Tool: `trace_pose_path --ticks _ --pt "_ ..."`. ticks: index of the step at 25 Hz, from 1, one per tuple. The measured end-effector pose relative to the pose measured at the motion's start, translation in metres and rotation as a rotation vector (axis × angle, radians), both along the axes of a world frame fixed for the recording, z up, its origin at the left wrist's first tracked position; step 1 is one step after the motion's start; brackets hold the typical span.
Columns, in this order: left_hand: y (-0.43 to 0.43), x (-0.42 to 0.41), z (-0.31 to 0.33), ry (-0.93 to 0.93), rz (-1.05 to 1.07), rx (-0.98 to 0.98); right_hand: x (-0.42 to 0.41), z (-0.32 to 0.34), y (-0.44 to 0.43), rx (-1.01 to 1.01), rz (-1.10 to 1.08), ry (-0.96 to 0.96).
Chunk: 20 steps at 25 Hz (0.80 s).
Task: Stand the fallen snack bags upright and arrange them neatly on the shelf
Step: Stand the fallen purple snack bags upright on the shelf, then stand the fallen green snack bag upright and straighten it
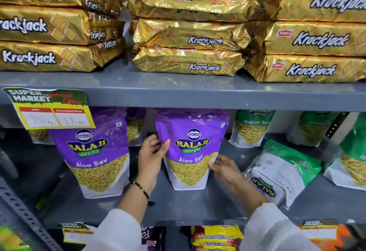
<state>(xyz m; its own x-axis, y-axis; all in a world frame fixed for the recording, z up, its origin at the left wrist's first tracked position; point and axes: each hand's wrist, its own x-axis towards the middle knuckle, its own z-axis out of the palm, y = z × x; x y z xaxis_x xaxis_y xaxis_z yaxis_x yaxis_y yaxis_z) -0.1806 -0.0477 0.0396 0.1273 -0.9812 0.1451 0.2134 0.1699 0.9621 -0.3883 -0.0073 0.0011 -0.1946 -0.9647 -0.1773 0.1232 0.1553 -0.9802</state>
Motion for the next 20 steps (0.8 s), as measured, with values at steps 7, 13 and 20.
trace_pose_path --ticks 7,13,20 --pt "0.071 -0.09 -0.005 -0.264 0.098 -0.237 -0.089 0.035 0.032 0.04 -0.034 0.12" --pt "0.047 -0.219 -0.011 -0.751 -0.166 -0.13 -0.216 0.023 0.071 0.127 -0.241 0.275" --pt "-0.001 -0.285 -0.037 -0.919 -0.551 0.403 -0.273 -0.016 0.081 0.266 -0.483 -0.084"
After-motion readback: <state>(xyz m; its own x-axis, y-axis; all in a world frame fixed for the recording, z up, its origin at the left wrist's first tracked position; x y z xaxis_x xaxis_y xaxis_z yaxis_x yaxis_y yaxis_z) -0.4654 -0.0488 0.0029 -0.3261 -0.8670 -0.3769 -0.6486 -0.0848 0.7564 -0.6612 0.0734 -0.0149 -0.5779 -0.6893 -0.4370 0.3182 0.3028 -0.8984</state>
